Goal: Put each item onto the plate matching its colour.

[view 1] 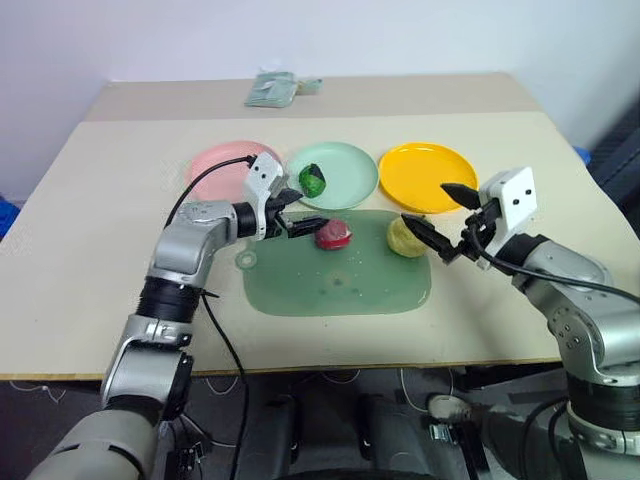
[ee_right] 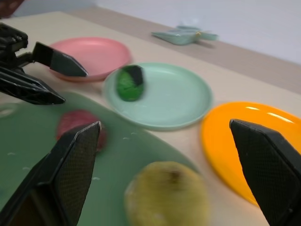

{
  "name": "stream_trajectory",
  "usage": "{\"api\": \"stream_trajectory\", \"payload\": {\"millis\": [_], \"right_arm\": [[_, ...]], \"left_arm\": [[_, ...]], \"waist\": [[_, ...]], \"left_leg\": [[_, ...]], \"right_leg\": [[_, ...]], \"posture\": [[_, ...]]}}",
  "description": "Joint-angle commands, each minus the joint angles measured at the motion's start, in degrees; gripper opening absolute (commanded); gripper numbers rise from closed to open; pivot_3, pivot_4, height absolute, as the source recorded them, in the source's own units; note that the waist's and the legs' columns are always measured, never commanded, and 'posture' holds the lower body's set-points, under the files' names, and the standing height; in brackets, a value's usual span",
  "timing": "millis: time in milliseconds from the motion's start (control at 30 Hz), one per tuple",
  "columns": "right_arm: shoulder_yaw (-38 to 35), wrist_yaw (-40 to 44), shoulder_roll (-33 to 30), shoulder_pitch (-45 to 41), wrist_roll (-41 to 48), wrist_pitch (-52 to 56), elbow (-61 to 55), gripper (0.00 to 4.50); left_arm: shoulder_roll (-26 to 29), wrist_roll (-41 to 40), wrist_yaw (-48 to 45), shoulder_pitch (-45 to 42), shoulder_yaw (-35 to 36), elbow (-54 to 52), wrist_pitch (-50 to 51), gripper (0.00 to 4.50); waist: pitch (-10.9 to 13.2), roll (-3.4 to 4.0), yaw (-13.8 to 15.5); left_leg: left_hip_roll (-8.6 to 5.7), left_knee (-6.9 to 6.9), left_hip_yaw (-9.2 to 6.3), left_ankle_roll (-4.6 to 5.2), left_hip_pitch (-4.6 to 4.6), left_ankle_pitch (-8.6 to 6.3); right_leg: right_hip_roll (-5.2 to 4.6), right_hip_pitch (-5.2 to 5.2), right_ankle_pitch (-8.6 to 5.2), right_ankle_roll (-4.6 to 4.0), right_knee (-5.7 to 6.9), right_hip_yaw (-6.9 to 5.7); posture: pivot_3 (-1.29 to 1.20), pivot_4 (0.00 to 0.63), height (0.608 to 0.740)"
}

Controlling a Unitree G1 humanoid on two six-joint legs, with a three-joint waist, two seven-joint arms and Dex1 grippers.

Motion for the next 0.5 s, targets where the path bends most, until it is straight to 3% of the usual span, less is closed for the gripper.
{"api": "stream_trajectory", "payload": {"millis": [33, 267, 500], "right_arm": [[-4.5, 2.1, -2.4, 4.9, 3.2, 0.5, -6.4, 4.50], [-10.5, 3.4, -4.4, 16.7, 6.3, 1.5, -13.2, 4.50], [-13.3, 3.3, -4.4, 22.4, 7.9, 0.8, -16.0, 4.50]], "left_arm": [[1.1, -1.0, -0.4, 1.3, -1.8, -6.6, 2.2, 4.47], [1.0, -0.1, -0.7, 1.8, -5.3, -5.7, 0.7, 4.47], [0.1, 2.4, -1.3, -0.3, -8.8, -0.6, -3.1, 4.47]], "waist": [[0.0, 0.00, 0.3], [0.0, -0.01, -0.1], [0.0, -0.01, -0.1]], "left_leg": [[-0.01, 0.04, -0.02, 0.01, 0.00, -0.01], [0.02, 0.04, -0.02, 0.03, 0.01, -0.01], [0.05, 0.04, 0.00, 0.03, 0.02, -0.01]], "right_leg": [[-0.01, 0.03, 0.00, 0.00, -0.02, -0.02], [0.02, 0.03, -0.01, -0.01, -0.02, -0.04], [0.03, 0.04, -0.01, -0.01, -0.02, -0.04]], "posture": [[0.00, 0.150, 0.740], [0.00, 0.150, 0.740], [0.00, 0.150, 0.740]]}}
